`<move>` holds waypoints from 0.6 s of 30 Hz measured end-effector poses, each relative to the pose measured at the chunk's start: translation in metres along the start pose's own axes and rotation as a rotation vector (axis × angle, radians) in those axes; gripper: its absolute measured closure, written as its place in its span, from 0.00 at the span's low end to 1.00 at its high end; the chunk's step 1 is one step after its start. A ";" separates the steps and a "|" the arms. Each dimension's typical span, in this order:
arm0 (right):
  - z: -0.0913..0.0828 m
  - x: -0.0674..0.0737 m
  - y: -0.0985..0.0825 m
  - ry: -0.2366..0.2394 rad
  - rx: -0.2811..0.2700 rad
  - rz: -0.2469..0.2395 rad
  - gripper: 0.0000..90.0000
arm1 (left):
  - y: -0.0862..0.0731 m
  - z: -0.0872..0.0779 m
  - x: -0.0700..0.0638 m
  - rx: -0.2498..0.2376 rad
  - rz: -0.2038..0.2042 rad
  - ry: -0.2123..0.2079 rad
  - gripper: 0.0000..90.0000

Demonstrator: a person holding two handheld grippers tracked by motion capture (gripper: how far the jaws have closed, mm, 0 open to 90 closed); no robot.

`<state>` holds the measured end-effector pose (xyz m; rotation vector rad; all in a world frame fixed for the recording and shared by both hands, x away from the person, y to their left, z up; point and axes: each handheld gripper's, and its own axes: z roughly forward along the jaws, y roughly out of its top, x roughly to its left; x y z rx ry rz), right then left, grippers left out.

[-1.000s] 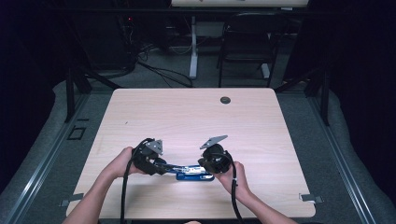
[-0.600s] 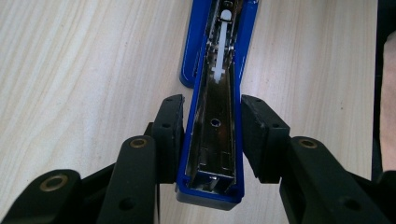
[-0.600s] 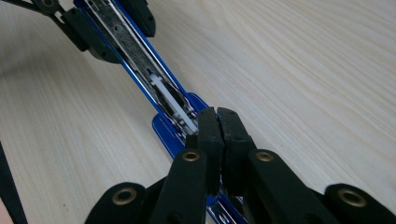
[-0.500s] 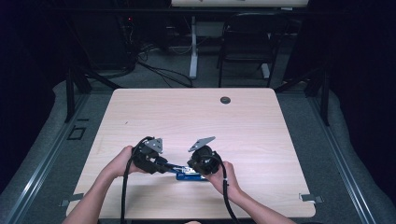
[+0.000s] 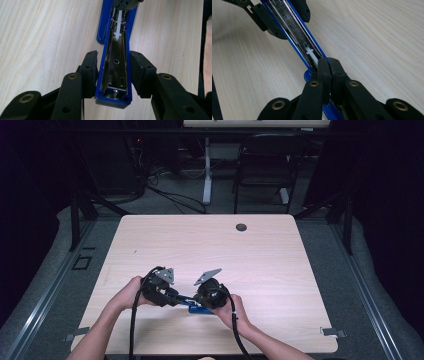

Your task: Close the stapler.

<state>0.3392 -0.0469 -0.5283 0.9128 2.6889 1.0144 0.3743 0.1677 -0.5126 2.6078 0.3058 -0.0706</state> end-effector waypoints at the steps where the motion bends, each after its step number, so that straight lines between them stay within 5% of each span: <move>1: 0.001 0.000 0.000 0.002 0.005 -0.002 0.98 | -0.001 0.000 0.000 0.003 -0.001 -0.001 0.66; 18: 0.009 0.005 -0.001 0.010 0.002 -0.025 0.98 | 0.000 -0.003 -0.001 -0.019 0.016 -0.010 0.69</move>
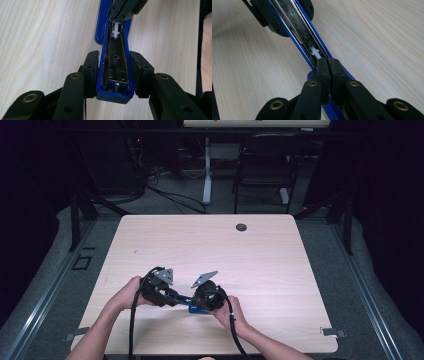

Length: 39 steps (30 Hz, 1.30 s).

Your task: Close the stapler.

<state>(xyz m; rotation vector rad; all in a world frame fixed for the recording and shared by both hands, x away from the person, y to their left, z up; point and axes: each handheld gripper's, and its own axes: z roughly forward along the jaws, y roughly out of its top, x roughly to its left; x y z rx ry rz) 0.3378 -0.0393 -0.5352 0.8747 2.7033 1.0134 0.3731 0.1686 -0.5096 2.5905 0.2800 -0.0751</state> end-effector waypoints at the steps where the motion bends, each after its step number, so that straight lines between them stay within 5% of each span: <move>1: -0.001 0.000 0.000 0.002 0.000 -0.002 0.97 | 0.000 -0.002 0.000 -0.022 -0.003 -0.004 0.70; 9: -0.004 0.000 0.001 0.005 -0.015 -0.001 0.97 | 0.007 -0.006 -0.004 -0.056 0.017 0.016 0.70; 20: -0.005 0.003 0.002 0.013 -0.031 -0.007 0.98 | 0.008 -0.006 -0.005 -0.023 0.025 0.019 0.67; 39: -0.015 -0.003 0.002 0.005 -0.034 0.021 1.00 | 0.019 0.018 -0.011 -0.067 0.062 0.063 0.74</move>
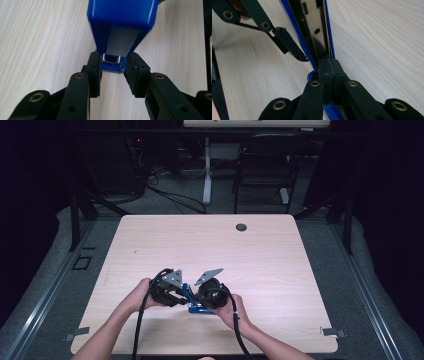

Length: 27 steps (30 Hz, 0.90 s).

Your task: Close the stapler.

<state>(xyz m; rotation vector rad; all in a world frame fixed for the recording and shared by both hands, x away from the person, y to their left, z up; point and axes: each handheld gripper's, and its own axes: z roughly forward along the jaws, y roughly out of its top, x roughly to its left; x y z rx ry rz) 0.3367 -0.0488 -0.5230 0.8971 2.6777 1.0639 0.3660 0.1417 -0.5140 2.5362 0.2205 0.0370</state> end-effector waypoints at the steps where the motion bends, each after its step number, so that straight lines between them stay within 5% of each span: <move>1: -0.001 -0.001 0.000 -0.002 0.007 -0.002 1.00 | 0.001 0.001 0.000 0.002 0.001 0.004 0.74; 27: -0.013 -0.004 -0.001 -0.022 -0.007 0.021 1.00 | 0.007 0.009 -0.001 -0.004 -0.020 -0.007 0.73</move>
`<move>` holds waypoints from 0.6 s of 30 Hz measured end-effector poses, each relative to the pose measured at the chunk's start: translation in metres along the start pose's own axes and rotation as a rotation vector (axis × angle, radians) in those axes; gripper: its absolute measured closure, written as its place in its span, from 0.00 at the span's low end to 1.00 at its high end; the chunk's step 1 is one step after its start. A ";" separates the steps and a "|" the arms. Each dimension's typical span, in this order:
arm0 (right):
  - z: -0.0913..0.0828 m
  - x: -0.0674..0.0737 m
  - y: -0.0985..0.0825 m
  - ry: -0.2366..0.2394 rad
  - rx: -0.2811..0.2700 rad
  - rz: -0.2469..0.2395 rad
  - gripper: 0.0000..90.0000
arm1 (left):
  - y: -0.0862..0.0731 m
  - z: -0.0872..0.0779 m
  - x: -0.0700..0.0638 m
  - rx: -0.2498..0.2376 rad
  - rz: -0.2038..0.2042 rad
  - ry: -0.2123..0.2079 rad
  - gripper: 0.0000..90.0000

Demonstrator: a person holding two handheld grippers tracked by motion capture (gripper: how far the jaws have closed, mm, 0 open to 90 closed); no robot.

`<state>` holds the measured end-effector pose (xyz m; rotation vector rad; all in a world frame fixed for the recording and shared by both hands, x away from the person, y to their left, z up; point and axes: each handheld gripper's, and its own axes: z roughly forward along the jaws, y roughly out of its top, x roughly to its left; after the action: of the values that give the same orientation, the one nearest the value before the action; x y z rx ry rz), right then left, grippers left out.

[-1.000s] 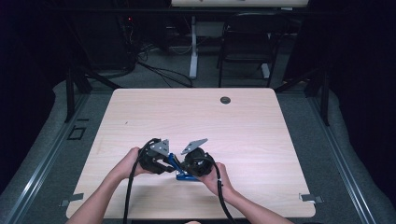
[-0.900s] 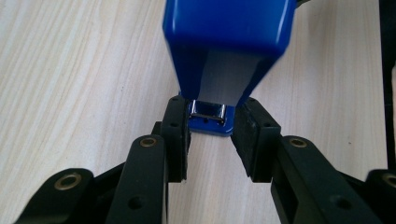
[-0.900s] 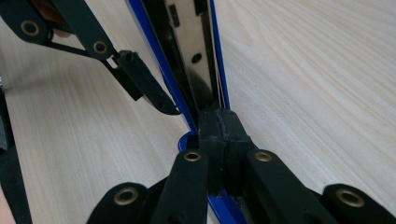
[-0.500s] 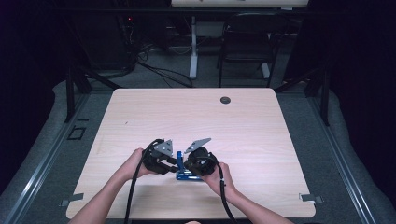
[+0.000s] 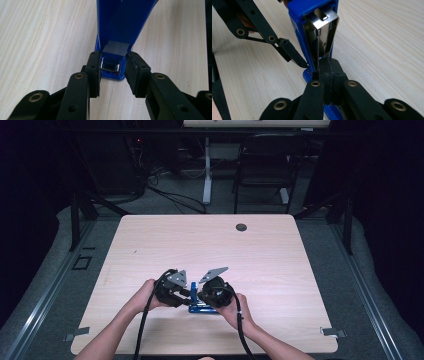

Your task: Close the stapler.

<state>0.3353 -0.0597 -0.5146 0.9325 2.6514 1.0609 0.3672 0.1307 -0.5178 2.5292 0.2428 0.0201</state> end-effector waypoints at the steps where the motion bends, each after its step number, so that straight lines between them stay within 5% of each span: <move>1: -0.001 0.000 0.000 -0.001 -0.002 0.001 1.00 | 0.001 0.000 0.000 -0.003 0.003 -0.001 0.73; 18: -0.017 -0.009 -0.004 -0.020 0.001 0.027 1.00 | 0.016 0.007 -0.002 0.007 0.029 -0.004 0.72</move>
<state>0.3349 -0.0773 -0.5060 0.9767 2.6311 1.0502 0.3686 0.1138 -0.5148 2.5399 0.2044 0.0253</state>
